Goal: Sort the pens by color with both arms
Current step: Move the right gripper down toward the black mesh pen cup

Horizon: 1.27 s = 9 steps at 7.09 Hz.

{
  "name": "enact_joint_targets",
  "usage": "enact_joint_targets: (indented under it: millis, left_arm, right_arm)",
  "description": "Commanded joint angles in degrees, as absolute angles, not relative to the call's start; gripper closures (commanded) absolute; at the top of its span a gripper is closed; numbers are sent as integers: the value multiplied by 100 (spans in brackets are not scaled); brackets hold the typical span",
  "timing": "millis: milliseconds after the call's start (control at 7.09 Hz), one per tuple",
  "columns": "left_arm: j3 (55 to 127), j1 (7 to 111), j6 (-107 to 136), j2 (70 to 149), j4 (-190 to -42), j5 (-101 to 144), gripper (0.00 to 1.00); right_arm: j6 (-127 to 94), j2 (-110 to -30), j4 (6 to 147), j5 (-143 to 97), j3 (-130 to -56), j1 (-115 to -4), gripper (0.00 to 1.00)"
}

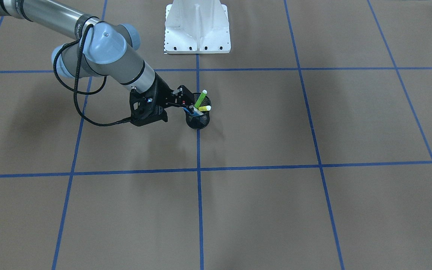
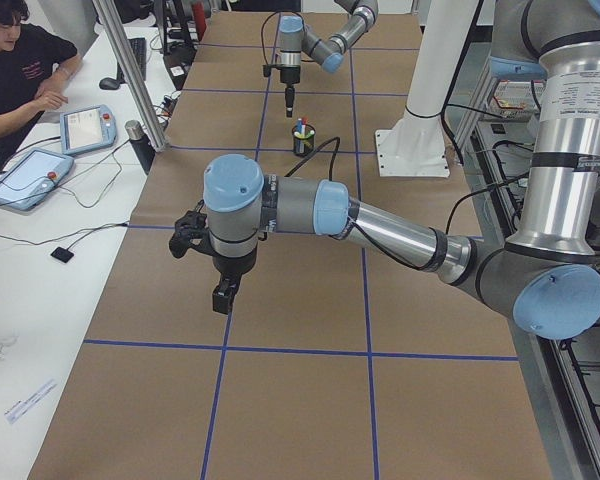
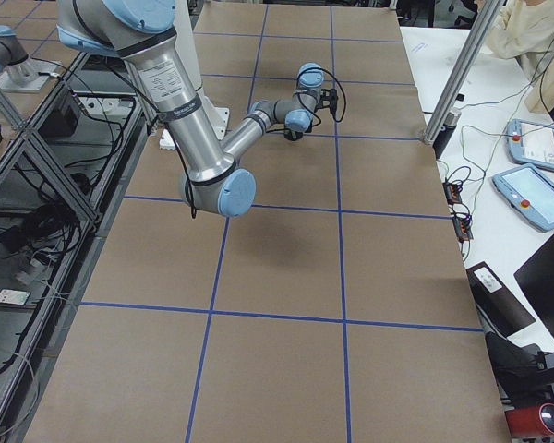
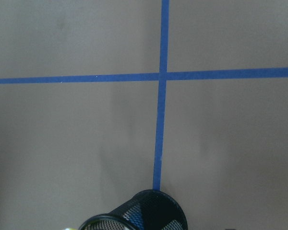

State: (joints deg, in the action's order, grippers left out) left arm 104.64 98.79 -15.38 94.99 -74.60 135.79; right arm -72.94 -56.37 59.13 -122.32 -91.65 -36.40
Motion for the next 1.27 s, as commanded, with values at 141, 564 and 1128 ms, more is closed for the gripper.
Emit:
enact_joint_targets:
  millis: [141,564,1128]
  left_arm:
    - [10468,9879,-1538,9501,-7453,13579,1]
    - [10468,9879,-1538,9492,-7462,13579,1]
    - [10485,9879,-1538,9492,-7462,13579,1]
  right_arm:
    - [-7321,-5634,5854,-12156,-9185,-3428,28]
    - [-7330,-5616,5854,-12050,-9237,-3366,38]
    - [-7278,-5581,5871,-12024,-9176,-3392,45]
